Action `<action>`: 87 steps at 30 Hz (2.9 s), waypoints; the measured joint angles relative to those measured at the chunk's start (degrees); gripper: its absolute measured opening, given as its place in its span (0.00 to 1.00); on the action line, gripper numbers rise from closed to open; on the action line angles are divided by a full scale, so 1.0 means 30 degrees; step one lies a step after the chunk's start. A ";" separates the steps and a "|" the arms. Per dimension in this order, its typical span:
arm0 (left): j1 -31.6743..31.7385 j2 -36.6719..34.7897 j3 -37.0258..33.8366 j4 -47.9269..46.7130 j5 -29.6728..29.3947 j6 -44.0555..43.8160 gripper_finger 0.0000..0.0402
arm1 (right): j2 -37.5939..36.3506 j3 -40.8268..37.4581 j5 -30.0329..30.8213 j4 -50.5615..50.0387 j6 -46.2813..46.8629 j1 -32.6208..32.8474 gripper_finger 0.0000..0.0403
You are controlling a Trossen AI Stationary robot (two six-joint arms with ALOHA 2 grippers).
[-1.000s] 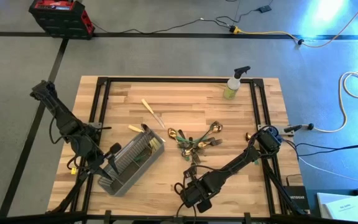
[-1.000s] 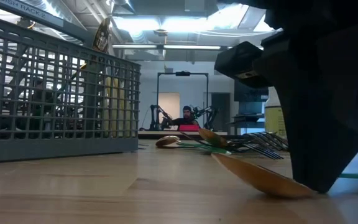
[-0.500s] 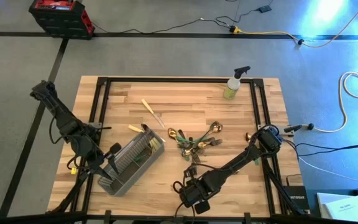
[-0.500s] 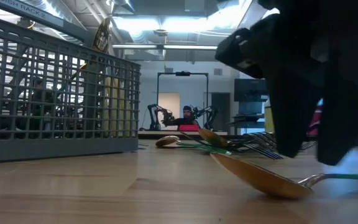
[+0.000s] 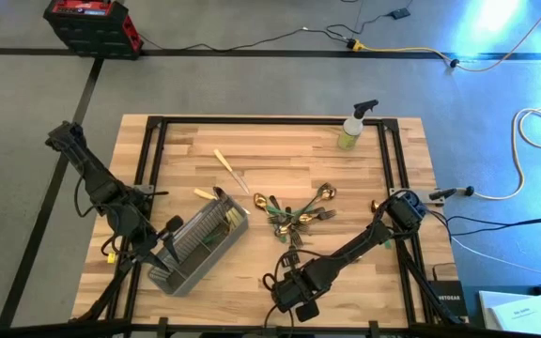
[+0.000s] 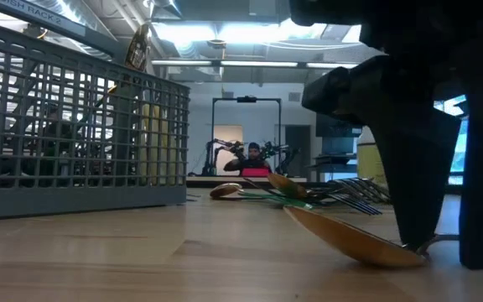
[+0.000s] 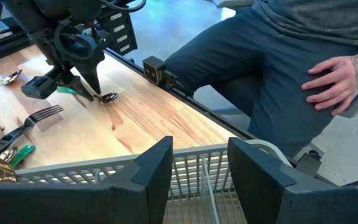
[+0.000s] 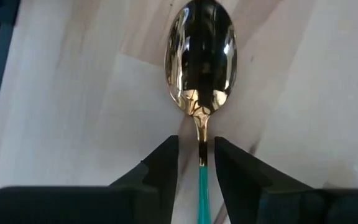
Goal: Sort silverware
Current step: Put the spoon into the silverware tray
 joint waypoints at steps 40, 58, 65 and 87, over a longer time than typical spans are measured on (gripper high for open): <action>0.0003 0.0000 -0.0007 0.0000 0.0000 0.0000 0.35 | -0.0042 0.4248 0.2396 1.6556 -0.2861 -0.2738 0.00; 0.0007 0.0000 -0.0007 0.0000 0.0000 0.0000 0.35 | 0.2696 0.4213 0.6735 2.6112 -0.5489 -0.4059 0.00; 0.0007 -0.0007 -0.0007 -0.0007 0.0000 -0.0007 0.35 | 0.3200 0.4240 0.6717 2.6881 -0.5455 -0.4668 0.00; 0.0004 -0.0007 -0.0007 -0.0003 0.0000 0.0000 0.35 | 0.3978 0.4233 0.6499 2.8060 -0.5537 -0.4772 0.00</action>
